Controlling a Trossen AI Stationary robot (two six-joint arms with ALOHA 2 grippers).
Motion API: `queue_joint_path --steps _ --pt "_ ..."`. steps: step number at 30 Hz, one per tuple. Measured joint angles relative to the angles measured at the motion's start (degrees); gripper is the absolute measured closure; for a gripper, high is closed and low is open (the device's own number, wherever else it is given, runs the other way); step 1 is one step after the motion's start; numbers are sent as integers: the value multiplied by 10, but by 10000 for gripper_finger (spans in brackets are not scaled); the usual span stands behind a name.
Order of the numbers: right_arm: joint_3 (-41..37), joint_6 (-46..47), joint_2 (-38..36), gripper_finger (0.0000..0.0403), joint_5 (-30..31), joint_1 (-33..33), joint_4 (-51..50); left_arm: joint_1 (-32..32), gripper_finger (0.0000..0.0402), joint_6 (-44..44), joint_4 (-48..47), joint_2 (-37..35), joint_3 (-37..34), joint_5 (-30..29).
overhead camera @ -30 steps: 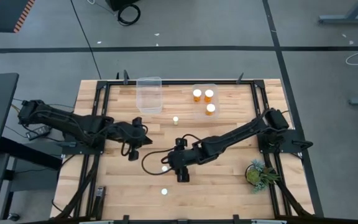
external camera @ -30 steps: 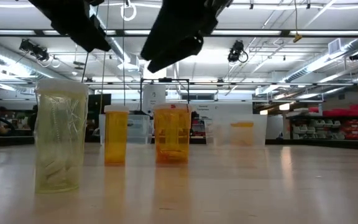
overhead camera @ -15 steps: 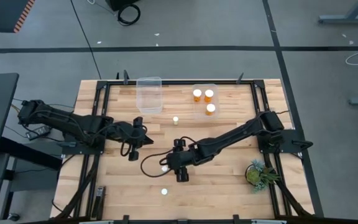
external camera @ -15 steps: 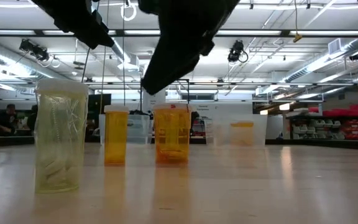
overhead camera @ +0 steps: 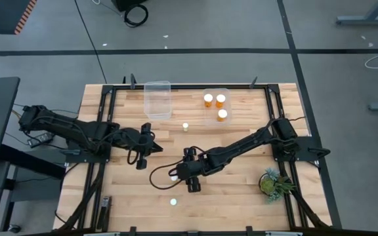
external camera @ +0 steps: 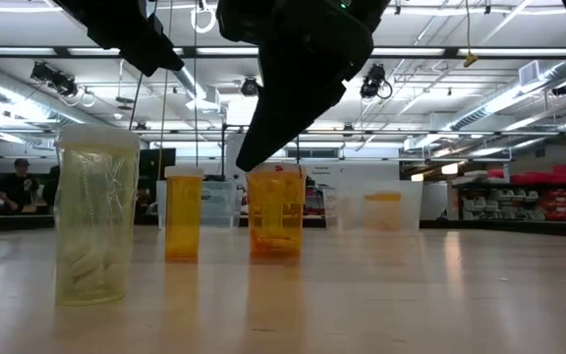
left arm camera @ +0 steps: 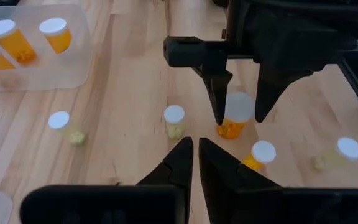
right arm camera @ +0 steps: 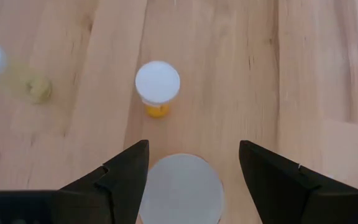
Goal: Pick and place medicine bottles into bin by pill shape (circle, oval)
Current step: Put the large orange pill bottle into the right transparent bin
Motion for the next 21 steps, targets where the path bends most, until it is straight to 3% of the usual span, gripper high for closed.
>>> queue_joint_path --steps 21 --pt "0 45 0 146 -5 10 -55 0 371 0 3 0 0 0"
